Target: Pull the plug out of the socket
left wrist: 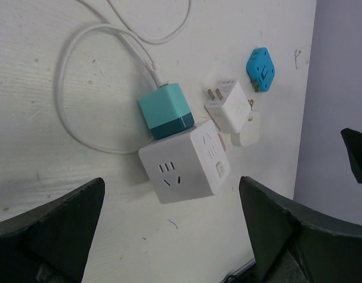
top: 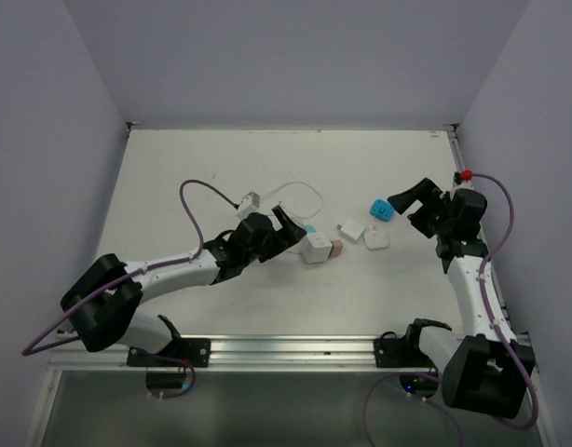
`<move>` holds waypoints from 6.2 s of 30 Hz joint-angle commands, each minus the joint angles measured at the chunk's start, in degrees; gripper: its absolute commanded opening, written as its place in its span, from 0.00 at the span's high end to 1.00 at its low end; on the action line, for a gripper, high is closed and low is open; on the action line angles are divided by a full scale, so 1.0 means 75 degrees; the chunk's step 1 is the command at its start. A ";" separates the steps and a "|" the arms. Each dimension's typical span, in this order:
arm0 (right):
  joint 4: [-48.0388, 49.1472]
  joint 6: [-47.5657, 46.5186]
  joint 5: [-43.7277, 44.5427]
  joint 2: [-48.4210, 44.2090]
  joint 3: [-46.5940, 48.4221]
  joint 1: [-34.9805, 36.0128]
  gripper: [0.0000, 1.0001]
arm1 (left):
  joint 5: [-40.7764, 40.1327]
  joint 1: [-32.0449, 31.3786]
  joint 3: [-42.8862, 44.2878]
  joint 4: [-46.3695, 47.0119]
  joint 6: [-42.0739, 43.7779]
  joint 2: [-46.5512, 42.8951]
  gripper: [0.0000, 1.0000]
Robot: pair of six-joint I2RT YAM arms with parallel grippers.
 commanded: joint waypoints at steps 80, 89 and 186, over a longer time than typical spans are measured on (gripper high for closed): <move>0.0588 -0.3552 -0.0834 0.0415 -0.0079 0.5500 0.01 | 0.5815 0.2550 -0.1647 0.3769 0.3211 -0.0176 1.00; 0.0634 -0.4220 0.0455 0.0075 -0.0103 0.6847 0.01 | 0.6812 0.3395 -0.1260 0.2279 0.3329 -0.0740 1.00; 0.0096 -0.1560 0.1663 0.4119 0.1385 0.5982 0.17 | 0.6860 0.4521 -0.1927 0.1469 0.4723 -0.1912 1.00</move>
